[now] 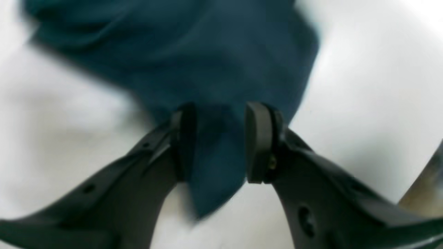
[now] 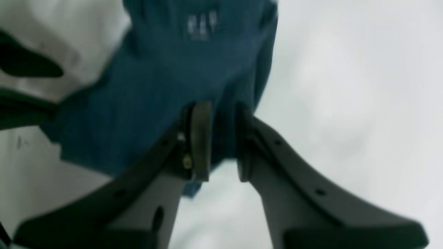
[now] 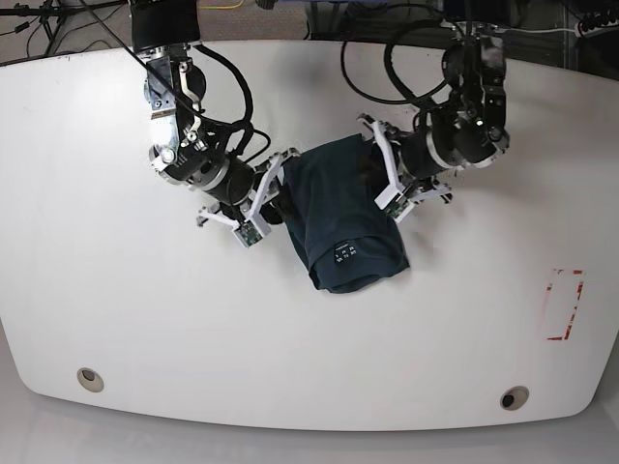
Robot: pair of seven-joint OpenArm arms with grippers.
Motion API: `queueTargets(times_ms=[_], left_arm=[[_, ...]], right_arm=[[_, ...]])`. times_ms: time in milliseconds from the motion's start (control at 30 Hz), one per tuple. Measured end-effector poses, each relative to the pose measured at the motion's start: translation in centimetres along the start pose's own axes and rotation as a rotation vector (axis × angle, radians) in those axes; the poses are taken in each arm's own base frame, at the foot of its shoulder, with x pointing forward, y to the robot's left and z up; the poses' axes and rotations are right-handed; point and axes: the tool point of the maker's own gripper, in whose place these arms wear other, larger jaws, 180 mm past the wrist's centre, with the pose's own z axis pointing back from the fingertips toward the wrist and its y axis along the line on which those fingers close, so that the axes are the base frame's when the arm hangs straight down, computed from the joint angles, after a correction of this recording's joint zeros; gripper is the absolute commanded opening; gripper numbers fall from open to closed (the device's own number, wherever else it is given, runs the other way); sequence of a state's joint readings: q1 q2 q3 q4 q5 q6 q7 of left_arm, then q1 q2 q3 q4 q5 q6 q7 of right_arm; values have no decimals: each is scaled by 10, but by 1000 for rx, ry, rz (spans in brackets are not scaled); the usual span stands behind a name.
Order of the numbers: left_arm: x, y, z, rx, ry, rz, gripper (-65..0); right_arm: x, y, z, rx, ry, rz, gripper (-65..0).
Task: Fold the T-shirt properly
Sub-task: 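Grasp the folded shirt's edge with both grippers and tuck it under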
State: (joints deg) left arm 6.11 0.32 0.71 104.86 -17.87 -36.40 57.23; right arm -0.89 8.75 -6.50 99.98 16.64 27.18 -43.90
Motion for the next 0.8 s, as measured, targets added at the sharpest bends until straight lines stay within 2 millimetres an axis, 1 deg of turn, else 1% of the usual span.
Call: queueTargets(times_ms=[67,133,200,233,333,433,533,600,700,800], left_arm=[[5,-5,-10,-20,-25,36,-433],[4,-6,-17,-33,-33,61,-433],[-6,-6,-23,-43,-9,81,-433],[-15,-5,-27,-47,19,97,-433],[-28,-3,-30,-49,61,115,-433],[-29,-1,-31,-47,65,114,-433],[-29,7,-29,-32,64,100,-433],[-35,14,-28,-14,82,89,-433],[-52,26,-27,11,140,79,-433],[-57,36,-22,19,147,62,-433]], right_arm=[[-4,-2,-3,7,-23,-13,-533],[-6,-1,-7,26,-52,-17,-533],[-11,0,-11,41,-71,-41,-533],[-14,2,-16,53,-81,-59,-533],[-28,1,-26,62,-61,-96,-533],[-35,-7,-37,65,-58,-126,-533],[-32,-13,-47,60,-91,-162,-533],[-30,-18,-52,48,-118,-190,-533],[-37,-16,-56,50,-121,-216,-533],[-45,-7,-56,61,-120,-238,-534]])
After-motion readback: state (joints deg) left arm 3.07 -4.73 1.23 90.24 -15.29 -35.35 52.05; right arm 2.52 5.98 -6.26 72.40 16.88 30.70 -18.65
